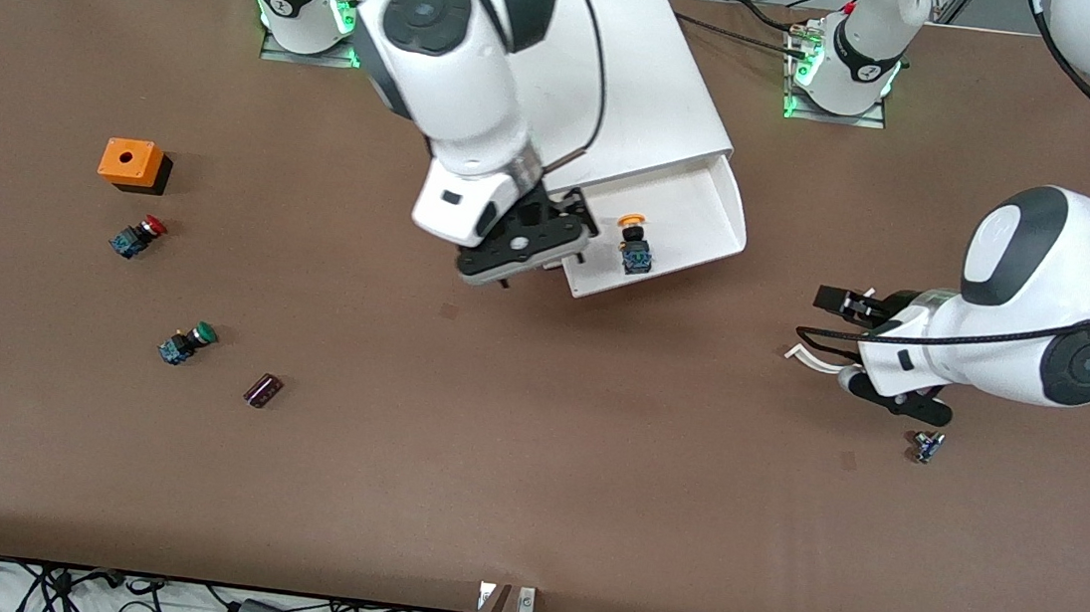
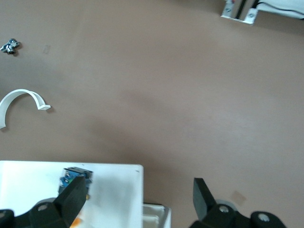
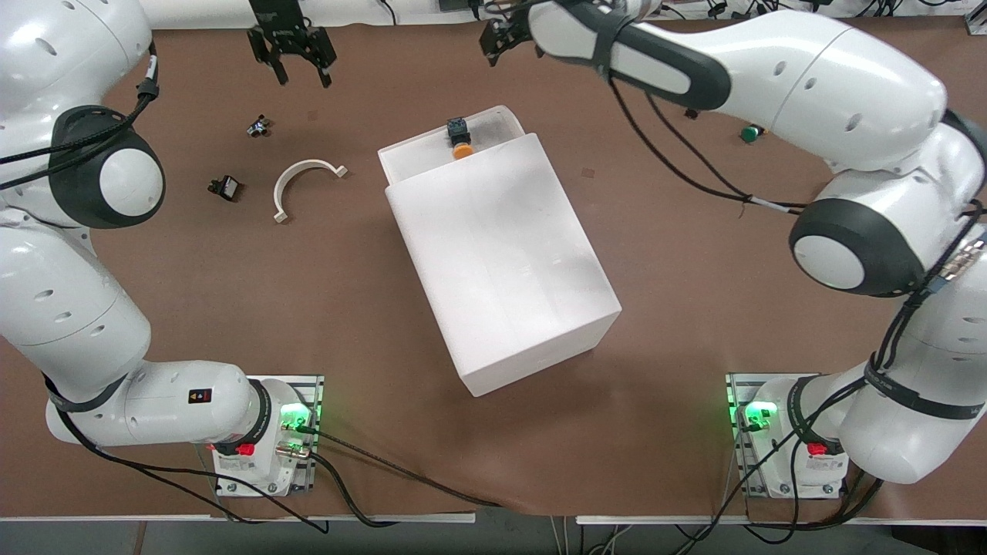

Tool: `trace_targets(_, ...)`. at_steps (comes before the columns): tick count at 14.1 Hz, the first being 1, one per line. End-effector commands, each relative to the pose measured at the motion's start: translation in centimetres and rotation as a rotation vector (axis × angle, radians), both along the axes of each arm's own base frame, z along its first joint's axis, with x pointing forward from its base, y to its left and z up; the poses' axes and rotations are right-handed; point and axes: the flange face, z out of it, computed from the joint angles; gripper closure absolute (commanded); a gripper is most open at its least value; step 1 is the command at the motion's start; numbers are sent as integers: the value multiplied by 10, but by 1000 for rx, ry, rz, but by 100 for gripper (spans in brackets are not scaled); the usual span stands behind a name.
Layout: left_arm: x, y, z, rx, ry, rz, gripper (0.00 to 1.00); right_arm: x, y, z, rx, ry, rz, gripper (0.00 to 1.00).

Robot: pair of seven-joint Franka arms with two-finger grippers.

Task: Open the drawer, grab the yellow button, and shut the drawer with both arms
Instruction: 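Reach the right gripper into the drawer and grasp the yellow button, then lift the yellow button out with the right gripper while the left gripper withdraws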

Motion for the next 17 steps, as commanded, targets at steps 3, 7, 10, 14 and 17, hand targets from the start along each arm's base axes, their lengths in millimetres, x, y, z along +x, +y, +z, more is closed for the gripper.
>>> trace_targets(3,6,59,65,54,-175,104,0,-21,55,-35,10,4,-25,0)
trace_targets(7,-12,69,108,56,-231,128,0,-41,86,-50,-3,-13,-23,0)
trace_targets(10,-19,72,110,65,-229,132,0,-56,103,-69,-15,-6,-10,0)
trace_targets(14,-19,79,106,62,-218,144,0,-64,111,-80,-45,-11,12,4)
trace_targets(17,-19,85,107,58,-220,158,0,-71,116,-82,-46,-5,25,19)
